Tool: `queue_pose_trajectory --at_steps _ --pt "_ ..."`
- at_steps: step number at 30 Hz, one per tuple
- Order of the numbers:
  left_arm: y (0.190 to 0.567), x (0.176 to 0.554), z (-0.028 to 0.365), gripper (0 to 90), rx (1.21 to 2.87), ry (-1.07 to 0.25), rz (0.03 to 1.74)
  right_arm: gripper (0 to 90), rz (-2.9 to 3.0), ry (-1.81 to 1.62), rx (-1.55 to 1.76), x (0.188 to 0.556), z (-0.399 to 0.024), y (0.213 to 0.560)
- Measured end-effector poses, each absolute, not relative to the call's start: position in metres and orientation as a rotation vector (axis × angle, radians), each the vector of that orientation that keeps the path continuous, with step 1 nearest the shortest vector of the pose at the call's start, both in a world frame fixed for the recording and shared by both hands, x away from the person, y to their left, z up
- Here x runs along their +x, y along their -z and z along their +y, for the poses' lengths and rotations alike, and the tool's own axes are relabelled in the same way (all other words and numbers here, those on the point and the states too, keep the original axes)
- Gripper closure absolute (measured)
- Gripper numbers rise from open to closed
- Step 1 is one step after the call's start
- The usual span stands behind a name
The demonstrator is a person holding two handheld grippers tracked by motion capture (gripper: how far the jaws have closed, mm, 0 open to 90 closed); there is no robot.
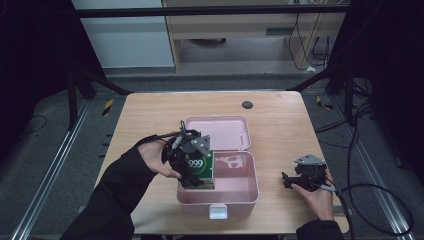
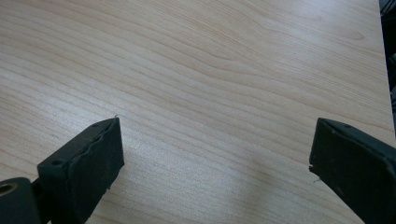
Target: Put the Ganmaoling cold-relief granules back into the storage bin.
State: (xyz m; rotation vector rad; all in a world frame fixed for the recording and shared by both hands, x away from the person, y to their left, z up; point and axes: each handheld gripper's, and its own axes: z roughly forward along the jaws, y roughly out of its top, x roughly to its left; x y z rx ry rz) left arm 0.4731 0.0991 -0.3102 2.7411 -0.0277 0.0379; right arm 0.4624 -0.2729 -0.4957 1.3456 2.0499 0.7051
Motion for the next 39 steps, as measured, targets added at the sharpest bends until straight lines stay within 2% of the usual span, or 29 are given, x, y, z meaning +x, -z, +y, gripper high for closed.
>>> queue_pose_trajectory --at_steps 39 --pt "0.370 0.479 0.100 14.3 2.780 0.024 0.030 3.0 2.065 -0.698 1.346 0.463 -0.273 0.497"
